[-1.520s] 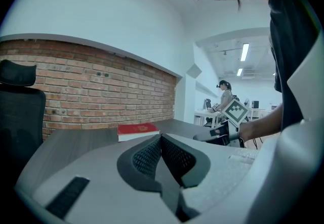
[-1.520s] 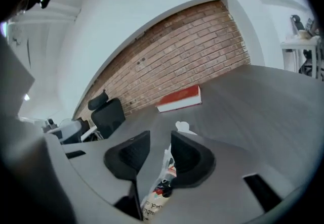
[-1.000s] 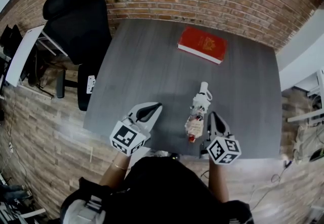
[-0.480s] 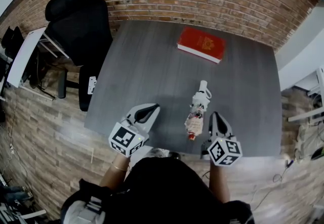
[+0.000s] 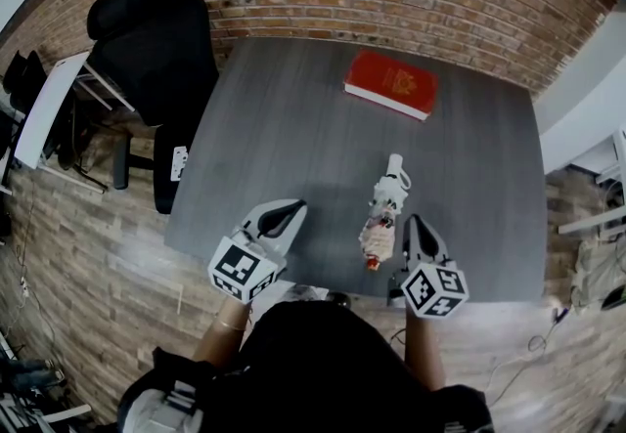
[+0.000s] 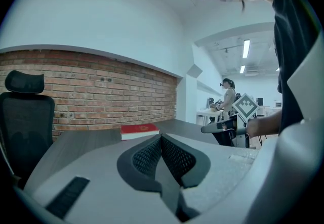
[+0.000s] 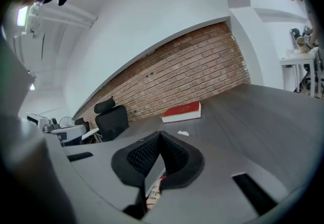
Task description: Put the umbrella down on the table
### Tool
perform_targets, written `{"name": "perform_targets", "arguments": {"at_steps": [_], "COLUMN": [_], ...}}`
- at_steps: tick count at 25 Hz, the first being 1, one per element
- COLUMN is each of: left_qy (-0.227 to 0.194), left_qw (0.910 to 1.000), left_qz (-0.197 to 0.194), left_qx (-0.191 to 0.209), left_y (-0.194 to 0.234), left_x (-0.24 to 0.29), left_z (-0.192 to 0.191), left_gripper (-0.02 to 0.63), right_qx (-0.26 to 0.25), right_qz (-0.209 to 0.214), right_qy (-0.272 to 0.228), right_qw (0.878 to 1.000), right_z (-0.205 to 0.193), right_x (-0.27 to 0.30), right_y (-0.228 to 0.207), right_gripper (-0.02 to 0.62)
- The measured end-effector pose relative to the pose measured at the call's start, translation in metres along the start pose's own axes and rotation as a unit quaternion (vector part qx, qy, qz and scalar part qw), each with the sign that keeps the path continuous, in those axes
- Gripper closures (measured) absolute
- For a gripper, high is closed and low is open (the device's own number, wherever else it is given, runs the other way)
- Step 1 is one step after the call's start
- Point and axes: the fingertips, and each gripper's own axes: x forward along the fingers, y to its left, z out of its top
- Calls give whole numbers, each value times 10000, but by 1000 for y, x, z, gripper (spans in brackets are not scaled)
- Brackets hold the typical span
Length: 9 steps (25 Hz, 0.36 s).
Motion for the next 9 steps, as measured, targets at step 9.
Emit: {"name": "perform_targets", "arguments": {"at_steps": [9], "left_qy": [99], "left_qw": [9999], "left_qz": [13], "left_qx": [-99], "left_y": [1], "left_x": [-3], "left_z": [-1], "left_gripper": [604], "right_qx": [-20], "right_qz": [-54], "right_qy": [91], "right_qw": [9999], "right_z": [0], "right_x": [2], "right_y": [2], "right_gripper": [600]}}
